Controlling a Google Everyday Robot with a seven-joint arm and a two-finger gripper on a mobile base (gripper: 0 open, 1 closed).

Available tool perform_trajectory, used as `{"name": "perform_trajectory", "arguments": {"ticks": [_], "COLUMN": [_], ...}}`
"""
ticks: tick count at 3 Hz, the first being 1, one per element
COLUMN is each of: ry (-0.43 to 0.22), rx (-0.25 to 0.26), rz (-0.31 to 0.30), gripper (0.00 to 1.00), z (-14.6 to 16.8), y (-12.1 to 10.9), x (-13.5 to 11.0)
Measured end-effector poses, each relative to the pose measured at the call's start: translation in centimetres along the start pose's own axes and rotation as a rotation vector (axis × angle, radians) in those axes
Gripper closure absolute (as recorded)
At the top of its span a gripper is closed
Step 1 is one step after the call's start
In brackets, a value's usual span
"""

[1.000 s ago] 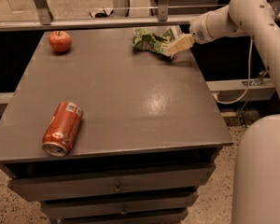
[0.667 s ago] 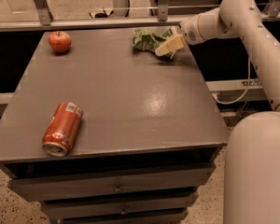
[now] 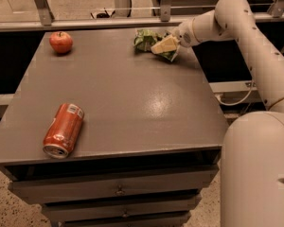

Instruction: Move green jalapeno chip bag near coke can

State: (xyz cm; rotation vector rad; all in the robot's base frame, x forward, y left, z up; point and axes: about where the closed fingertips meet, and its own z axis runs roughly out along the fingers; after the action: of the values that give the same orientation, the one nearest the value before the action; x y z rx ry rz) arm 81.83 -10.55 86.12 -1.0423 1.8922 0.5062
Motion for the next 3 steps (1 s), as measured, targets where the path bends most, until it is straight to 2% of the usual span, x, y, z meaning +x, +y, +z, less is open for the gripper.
{"name": "perform_trajectory", "arguments": {"ticks": [1, 2, 3], "ry": [-0.004, -0.032, -0.071], "rx": [-0.011, -0.020, -0.033], "rz": [0.008, -0.013, -0.049], "gripper": [0.61, 0.92, 1.00], "z": [-0.1, -1.4, -3.1], "y": [0.5, 1.5, 2.7], "x": [-0.1, -1.2, -2.8]}}
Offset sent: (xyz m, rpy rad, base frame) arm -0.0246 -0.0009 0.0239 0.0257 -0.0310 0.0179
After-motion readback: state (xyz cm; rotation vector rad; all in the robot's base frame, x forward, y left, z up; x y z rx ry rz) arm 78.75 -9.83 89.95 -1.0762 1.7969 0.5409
